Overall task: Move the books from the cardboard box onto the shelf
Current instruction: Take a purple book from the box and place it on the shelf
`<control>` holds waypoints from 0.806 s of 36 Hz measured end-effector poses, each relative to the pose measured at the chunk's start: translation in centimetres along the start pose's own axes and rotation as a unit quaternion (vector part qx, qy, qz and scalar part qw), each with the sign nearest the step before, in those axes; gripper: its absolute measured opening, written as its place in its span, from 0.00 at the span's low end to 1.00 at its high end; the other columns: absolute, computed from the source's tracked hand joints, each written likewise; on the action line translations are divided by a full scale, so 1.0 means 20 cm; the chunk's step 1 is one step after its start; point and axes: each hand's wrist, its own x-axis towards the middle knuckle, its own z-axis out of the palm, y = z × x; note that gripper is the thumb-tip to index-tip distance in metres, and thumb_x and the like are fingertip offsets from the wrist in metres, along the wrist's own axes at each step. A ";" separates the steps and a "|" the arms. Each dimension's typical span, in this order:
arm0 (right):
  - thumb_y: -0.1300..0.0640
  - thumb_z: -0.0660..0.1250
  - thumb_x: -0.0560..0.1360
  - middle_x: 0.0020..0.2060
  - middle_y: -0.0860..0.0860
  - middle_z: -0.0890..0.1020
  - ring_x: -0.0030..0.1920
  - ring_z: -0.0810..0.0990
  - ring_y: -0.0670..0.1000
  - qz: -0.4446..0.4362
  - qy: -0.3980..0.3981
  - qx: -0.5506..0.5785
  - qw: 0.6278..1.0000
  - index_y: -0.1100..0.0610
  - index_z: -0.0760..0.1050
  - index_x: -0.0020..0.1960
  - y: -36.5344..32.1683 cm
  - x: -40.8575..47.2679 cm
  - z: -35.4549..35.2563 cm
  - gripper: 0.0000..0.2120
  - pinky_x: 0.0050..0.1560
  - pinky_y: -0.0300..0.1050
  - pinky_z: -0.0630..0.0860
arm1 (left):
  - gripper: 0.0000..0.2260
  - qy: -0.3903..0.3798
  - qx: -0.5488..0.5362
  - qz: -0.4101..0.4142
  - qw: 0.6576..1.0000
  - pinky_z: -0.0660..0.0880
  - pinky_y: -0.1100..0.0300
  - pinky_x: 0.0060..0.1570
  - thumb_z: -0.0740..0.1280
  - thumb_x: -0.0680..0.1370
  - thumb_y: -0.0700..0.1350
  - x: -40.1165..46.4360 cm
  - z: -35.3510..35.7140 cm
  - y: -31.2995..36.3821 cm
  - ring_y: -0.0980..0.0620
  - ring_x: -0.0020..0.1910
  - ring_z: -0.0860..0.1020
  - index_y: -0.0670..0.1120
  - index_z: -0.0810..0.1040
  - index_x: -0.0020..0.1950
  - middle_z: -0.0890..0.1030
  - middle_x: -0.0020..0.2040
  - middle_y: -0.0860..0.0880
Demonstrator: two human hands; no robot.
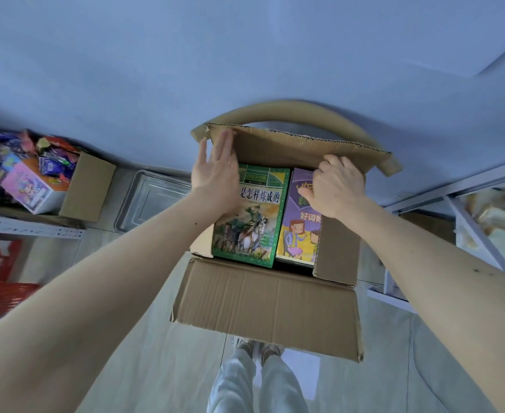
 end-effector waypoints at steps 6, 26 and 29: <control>0.31 0.54 0.77 0.60 0.53 0.81 0.62 0.71 0.56 0.034 -0.007 -0.022 0.999 0.57 0.78 0.62 0.03 0.00 -0.11 0.32 0.59 0.52 0.66 | 0.24 0.025 0.183 0.039 0.982 0.36 0.45 0.74 0.63 0.80 0.54 -0.07 0.03 -0.15 0.43 0.77 0.33 0.46 0.70 0.74 0.32 0.78 0.40; 0.27 0.54 0.75 0.77 0.64 0.58 0.72 0.66 0.61 0.151 -0.175 -0.049 0.972 0.64 0.53 0.79 -0.09 0.00 -0.14 0.49 0.65 0.54 0.66 | 0.53 -0.035 -0.024 -0.159 0.986 0.36 0.46 0.75 0.43 0.71 0.77 -0.08 0.15 0.00 0.41 0.77 0.33 0.35 0.48 0.78 0.36 0.78 0.36; 0.26 0.57 0.73 0.80 0.60 0.44 0.74 0.66 0.61 0.175 -0.166 0.033 0.970 0.62 0.43 0.80 -0.07 -0.01 -0.11 0.53 0.63 0.54 0.72 | 0.52 0.025 -0.111 -0.140 0.984 0.35 0.48 0.76 0.40 0.73 0.76 -0.08 0.23 -0.03 0.43 0.77 0.33 0.33 0.44 0.78 0.36 0.78 0.37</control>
